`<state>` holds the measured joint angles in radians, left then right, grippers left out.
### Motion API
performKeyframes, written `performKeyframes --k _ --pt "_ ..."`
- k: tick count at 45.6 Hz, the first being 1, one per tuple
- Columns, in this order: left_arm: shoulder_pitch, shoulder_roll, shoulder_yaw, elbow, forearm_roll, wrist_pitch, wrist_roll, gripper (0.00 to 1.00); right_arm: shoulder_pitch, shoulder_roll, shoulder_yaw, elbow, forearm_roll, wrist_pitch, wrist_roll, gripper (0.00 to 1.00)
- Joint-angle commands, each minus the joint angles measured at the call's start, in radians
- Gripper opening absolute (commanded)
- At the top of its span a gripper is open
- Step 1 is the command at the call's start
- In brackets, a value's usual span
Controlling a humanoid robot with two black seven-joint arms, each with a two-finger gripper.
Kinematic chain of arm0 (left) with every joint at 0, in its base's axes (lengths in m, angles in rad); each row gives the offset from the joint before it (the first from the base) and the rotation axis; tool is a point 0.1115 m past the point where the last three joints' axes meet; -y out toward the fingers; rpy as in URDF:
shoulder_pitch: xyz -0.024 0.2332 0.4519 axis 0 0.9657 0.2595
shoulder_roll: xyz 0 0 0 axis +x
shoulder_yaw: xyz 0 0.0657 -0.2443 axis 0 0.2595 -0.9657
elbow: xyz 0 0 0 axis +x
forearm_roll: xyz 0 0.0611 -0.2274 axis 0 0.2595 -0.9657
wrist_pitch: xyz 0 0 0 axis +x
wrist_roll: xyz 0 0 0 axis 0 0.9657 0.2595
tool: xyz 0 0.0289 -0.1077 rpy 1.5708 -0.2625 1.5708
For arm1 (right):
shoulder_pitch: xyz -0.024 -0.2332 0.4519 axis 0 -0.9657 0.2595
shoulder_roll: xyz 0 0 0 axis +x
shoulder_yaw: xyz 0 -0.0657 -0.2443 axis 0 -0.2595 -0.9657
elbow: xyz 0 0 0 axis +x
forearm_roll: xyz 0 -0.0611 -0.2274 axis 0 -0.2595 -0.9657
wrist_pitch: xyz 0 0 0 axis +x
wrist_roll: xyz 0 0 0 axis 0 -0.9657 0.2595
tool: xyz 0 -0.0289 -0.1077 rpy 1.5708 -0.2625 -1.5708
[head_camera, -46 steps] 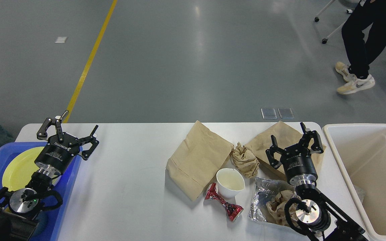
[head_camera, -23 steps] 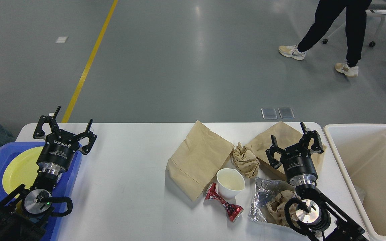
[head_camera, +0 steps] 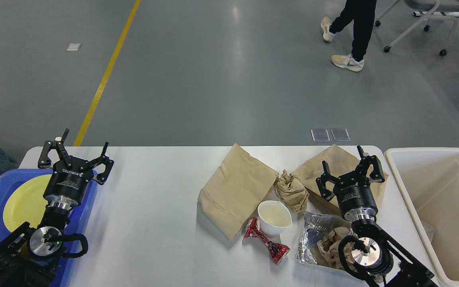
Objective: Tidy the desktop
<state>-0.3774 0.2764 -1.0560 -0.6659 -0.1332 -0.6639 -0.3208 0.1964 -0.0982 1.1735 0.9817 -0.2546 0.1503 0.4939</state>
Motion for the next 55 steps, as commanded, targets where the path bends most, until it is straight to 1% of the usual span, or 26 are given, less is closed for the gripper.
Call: performKeyframes --k 1,4,9,15,19,55 --pt "0.005 0.009 0.002 0.0 -0.002 0.0 0.005 0.96 0.0 0.0 0.0 0.0 0.0 0.0 0.0 1.0" --pt "0.008 0.014 0.002 0.0 -0.005 0.0 0.008 0.96 0.0 0.0 0.0 0.0 0.0 0.0 0.0 1.0" --pt "0.009 0.001 0.002 -0.006 -0.008 -0.002 -0.003 0.96 0.0 0.0 0.0 -0.001 0.0 0.0 0.0 1.0" --pt "0.009 0.004 -0.001 -0.008 -0.009 -0.003 0.008 0.96 0.001 0.0 0.0 0.0 0.0 0.0 0.0 1.0" --pt "0.011 0.003 -0.019 -0.008 -0.014 -0.003 0.005 0.96 0.001 0.0 0.0 0.0 0.0 0.0 0.0 1.0" --pt "0.011 0.004 -0.01 -0.008 -0.013 -0.002 0.005 0.96 0.0 0.0 0.0 -0.001 0.0 0.0 0.0 1.0"
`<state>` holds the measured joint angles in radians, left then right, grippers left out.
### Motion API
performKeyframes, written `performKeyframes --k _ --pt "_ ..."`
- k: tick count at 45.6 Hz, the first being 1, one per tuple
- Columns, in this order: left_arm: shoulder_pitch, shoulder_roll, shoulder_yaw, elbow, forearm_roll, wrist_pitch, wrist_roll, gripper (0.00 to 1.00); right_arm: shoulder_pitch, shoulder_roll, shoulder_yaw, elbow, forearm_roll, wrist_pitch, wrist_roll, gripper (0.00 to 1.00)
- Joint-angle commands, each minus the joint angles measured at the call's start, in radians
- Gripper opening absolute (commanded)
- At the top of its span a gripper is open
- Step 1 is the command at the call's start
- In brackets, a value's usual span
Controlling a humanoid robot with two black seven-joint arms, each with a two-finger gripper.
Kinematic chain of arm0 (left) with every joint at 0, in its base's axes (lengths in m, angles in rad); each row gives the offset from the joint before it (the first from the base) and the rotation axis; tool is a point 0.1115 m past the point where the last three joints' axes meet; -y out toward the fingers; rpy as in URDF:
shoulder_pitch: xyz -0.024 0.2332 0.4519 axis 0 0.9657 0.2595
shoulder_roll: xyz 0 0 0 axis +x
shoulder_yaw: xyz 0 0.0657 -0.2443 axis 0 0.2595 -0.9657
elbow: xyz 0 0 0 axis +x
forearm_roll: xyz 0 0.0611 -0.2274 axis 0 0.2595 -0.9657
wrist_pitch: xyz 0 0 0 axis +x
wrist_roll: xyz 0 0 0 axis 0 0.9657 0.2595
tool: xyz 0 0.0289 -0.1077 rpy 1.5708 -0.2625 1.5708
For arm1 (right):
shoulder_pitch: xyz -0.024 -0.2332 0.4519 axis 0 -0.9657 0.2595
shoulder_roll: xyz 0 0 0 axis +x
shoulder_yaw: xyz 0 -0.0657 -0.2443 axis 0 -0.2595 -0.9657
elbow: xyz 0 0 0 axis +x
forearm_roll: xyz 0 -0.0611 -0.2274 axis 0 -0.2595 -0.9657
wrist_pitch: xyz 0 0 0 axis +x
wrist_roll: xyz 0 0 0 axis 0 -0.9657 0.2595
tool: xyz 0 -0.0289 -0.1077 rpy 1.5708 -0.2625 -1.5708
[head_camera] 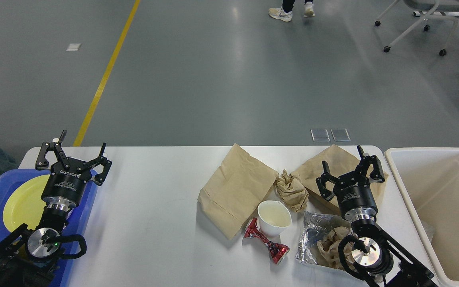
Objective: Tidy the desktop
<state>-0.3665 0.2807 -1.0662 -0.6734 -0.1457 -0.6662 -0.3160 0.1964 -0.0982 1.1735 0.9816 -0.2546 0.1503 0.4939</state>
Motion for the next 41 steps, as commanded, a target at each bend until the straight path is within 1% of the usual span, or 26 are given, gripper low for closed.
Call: performKeyframes --k 1,15,19,26,32,37,41 --pt "0.0 0.0 0.0 0.0 0.0 0.0 0.0 0.96 0.0 0.0 0.0 0.0 0.0 0.0 0.0 1.0" --pt "0.0 0.0 -0.001 0.0 0.0 -0.001 0.0 0.96 -0.002 -0.002 0.011 0.003 0.006 0.011 -0.002 1.0" --pt "0.0 0.0 -0.001 0.0 0.0 0.0 0.0 0.96 0.005 -0.005 0.024 0.009 0.014 0.025 0.011 1.0" --pt "0.0 0.0 -0.001 0.0 0.0 0.0 0.0 0.96 0.017 -0.06 0.136 0.011 0.017 0.041 0.005 1.0" --pt "0.0 0.0 -0.001 0.0 0.0 0.0 0.0 0.96 0.09 -0.106 0.232 -0.035 0.063 0.031 0.0 1.0" --pt "0.0 0.0 -0.001 0.0 0.0 0.0 0.001 0.96 0.104 -0.115 0.252 -0.058 0.139 0.02 0.0 1.0" --pt "0.0 0.0 -0.001 0.0 0.0 -0.001 0.0 0.96 0.103 -0.144 0.25 -0.064 0.147 0.029 0.0 1.0"
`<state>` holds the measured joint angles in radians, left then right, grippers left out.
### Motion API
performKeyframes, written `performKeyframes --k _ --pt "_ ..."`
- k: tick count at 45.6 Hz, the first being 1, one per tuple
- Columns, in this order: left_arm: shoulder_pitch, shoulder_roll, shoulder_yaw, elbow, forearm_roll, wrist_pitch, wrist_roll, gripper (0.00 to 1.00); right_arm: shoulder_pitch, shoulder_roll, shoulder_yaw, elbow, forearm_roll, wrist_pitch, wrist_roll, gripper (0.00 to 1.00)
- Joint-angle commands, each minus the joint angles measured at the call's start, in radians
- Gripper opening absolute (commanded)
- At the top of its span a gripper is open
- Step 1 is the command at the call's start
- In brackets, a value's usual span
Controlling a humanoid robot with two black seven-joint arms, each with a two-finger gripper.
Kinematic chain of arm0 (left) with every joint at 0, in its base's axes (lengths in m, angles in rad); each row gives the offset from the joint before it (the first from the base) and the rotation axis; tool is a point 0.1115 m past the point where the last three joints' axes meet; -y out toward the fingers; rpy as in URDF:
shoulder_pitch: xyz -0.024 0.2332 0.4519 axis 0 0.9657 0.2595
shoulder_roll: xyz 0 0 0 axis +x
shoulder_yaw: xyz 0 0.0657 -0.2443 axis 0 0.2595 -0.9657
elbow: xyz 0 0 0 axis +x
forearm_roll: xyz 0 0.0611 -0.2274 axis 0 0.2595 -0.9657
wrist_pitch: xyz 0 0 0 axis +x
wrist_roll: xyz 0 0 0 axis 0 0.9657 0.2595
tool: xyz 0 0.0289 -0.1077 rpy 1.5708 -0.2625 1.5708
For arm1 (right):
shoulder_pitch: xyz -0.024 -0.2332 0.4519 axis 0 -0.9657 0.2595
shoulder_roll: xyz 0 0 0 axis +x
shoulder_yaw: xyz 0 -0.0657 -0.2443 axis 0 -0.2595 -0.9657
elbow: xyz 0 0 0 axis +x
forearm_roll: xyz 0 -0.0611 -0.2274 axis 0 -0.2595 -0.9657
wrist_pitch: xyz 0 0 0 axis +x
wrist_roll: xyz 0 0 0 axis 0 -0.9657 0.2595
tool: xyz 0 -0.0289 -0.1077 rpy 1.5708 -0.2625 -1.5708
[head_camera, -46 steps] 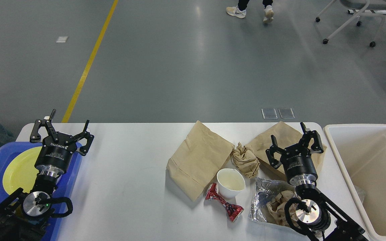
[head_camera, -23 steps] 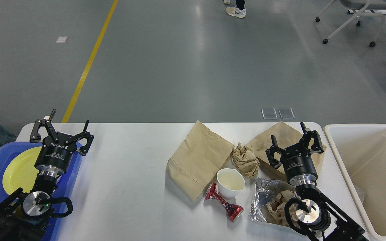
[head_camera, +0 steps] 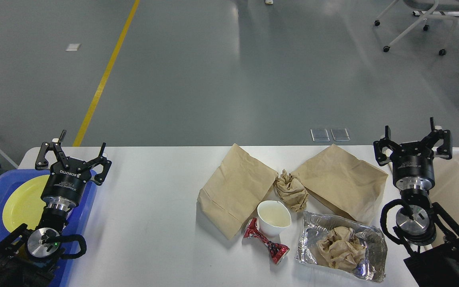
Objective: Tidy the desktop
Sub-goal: 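Move the right gripper back toward the white bin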
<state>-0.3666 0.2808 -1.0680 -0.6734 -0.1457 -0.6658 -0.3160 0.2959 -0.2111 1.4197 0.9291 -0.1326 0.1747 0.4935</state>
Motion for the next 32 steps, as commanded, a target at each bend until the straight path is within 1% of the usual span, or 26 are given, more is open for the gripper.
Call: performKeyframes --k 1,7,19,24,32 --pt "0.0 0.0 0.0 0.0 0.0 0.0 0.0 0.96 0.003 -0.042 0.002 -0.012 0.025 0.005 0.0 1.0" --pt "0.0 0.0 0.0 0.0 0.0 0.0 0.002 0.96 0.005 -0.082 -0.001 -0.016 0.019 0.0 0.0 1.0" --pt "0.0 0.0 0.0 0.0 0.0 -0.001 0.002 0.96 -0.004 -0.085 -0.014 -0.065 0.027 0.002 -0.003 1.0" --pt "0.0 0.0 0.0 0.0 0.0 0.0 0.002 0.96 -0.015 -0.07 -0.057 -0.104 0.03 0.014 -0.003 1.0" --pt "0.0 0.0 0.0 0.0 0.0 -0.001 0.002 0.96 -0.031 -0.036 -0.13 -0.11 0.028 0.0 0.0 1.0"
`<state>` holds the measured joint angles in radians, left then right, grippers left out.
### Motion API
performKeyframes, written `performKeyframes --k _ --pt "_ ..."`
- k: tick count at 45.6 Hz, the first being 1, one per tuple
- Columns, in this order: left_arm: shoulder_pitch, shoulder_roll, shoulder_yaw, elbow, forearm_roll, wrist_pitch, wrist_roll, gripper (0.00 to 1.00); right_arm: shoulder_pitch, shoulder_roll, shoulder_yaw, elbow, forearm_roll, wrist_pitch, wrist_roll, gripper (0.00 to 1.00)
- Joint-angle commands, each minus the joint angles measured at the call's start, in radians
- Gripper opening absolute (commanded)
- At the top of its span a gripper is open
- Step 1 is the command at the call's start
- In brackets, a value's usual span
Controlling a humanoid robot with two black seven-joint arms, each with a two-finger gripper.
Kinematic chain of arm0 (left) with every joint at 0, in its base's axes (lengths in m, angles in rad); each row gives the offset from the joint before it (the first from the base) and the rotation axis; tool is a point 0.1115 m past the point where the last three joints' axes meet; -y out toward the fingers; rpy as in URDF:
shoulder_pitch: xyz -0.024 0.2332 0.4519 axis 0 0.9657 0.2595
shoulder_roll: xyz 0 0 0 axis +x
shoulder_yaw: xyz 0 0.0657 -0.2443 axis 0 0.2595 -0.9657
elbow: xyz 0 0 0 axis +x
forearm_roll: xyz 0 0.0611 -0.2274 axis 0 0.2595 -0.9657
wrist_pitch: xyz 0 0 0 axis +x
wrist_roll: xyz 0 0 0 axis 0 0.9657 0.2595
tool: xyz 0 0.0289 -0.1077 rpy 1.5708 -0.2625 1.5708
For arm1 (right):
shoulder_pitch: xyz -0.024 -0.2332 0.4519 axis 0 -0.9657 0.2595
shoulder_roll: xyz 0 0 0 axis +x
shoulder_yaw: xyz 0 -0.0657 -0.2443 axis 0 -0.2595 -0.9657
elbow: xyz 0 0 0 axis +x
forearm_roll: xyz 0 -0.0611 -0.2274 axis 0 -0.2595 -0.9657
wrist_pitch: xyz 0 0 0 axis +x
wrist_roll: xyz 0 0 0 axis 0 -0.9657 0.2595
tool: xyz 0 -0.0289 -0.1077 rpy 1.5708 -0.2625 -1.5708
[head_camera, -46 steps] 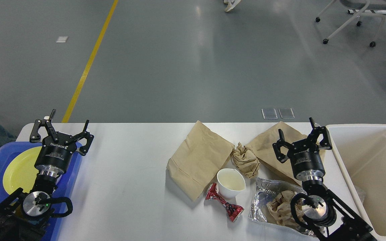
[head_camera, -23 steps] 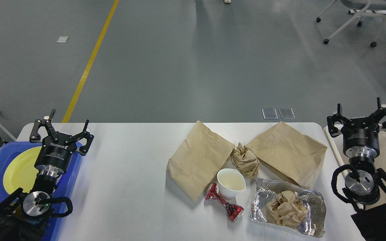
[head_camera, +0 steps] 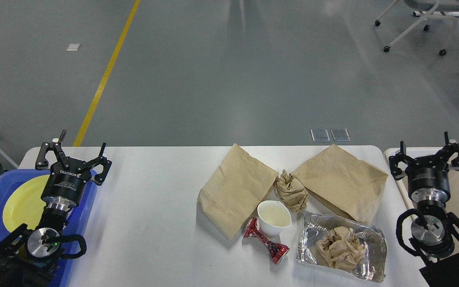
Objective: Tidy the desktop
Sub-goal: 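Move the right gripper back toward the white bin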
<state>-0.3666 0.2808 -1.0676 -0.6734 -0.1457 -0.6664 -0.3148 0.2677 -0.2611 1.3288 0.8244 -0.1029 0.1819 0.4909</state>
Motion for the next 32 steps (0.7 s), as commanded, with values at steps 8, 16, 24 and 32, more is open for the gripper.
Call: performKeyframes --k 8,16,24,32 --pt "0.0 0.0 0.0 0.0 0.0 0.001 0.0 0.96 -0.008 0.048 -0.057 -0.021 -0.001 0.01 0.005 1.0" --pt "0.0 0.0 0.0 0.0 0.0 0.001 0.0 0.96 -0.045 0.063 -0.079 -0.007 -0.006 0.01 0.02 1.0" --pt "0.0 0.0 -0.003 0.0 0.0 -0.001 0.0 0.96 -0.053 0.068 -0.082 0.028 -0.007 0.019 0.024 1.0" --pt "0.0 0.0 -0.003 0.0 0.0 -0.001 0.0 0.96 -0.085 0.042 -0.068 0.032 0.0 0.235 0.021 1.0"
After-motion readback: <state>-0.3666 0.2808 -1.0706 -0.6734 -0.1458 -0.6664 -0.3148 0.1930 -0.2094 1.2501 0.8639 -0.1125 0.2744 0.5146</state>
